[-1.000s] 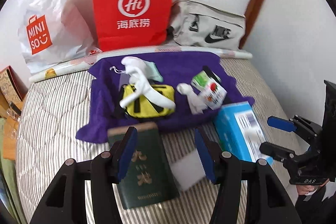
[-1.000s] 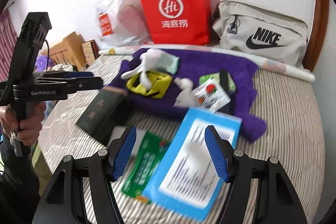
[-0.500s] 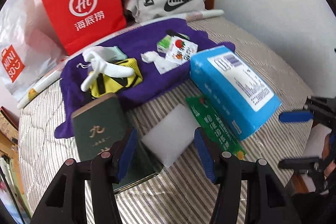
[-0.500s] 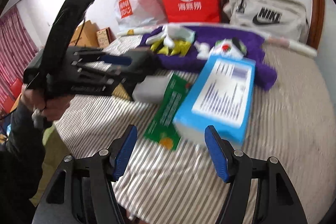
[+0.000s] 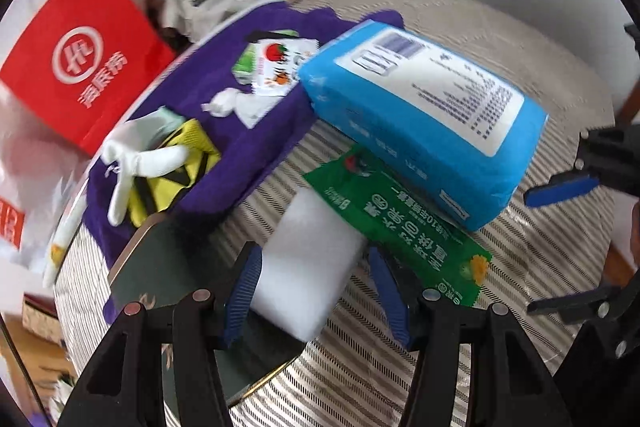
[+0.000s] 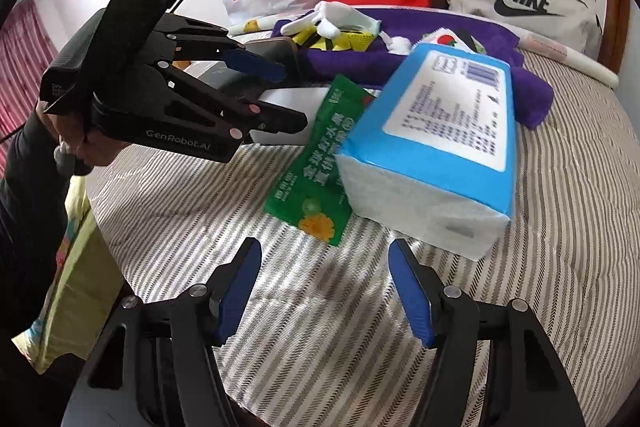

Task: Organize soft objects
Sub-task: 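Grasp the white foam block beside the blue tissue pack with the left tool, then reach the green snack packet with the right tool while the left tool holds the block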

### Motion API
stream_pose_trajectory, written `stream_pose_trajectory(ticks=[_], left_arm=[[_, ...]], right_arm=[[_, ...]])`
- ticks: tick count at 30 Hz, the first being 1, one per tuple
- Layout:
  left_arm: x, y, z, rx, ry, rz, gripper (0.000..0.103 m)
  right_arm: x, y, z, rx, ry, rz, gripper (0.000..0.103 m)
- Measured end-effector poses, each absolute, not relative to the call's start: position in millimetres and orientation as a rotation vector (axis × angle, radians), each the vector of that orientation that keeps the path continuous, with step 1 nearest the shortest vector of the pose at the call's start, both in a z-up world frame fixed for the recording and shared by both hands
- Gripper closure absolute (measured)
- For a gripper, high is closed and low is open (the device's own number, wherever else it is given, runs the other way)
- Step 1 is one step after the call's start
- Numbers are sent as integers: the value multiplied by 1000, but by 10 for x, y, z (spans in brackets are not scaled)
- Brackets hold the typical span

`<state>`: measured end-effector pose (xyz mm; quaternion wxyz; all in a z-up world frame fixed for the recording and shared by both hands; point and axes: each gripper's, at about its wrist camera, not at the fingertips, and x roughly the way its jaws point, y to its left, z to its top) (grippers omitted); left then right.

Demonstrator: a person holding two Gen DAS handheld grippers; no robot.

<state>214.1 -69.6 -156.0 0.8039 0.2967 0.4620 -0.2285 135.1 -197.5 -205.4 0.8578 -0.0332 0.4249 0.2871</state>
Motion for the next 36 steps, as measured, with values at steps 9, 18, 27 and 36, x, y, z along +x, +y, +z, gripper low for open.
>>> stream_pose_trajectory(ticks=[9,18,27,36], left_arm=[[2270,-825,-1723,682,1043,-501,34],[2378,-812,-1718,686,1034,-415,59],[2298,-594,-1386,469,1029,-460,64],[1904,-288,-955,300,948,-392,63]], right_arm=[[1425,-2094,-2113,-34,905,606,37],[1419,-2074,-2106,-20,908,612,37],[1340,-2056,-2007,-24,876,604,37],[1272,-1905,-1948,-51,841,572,37]])
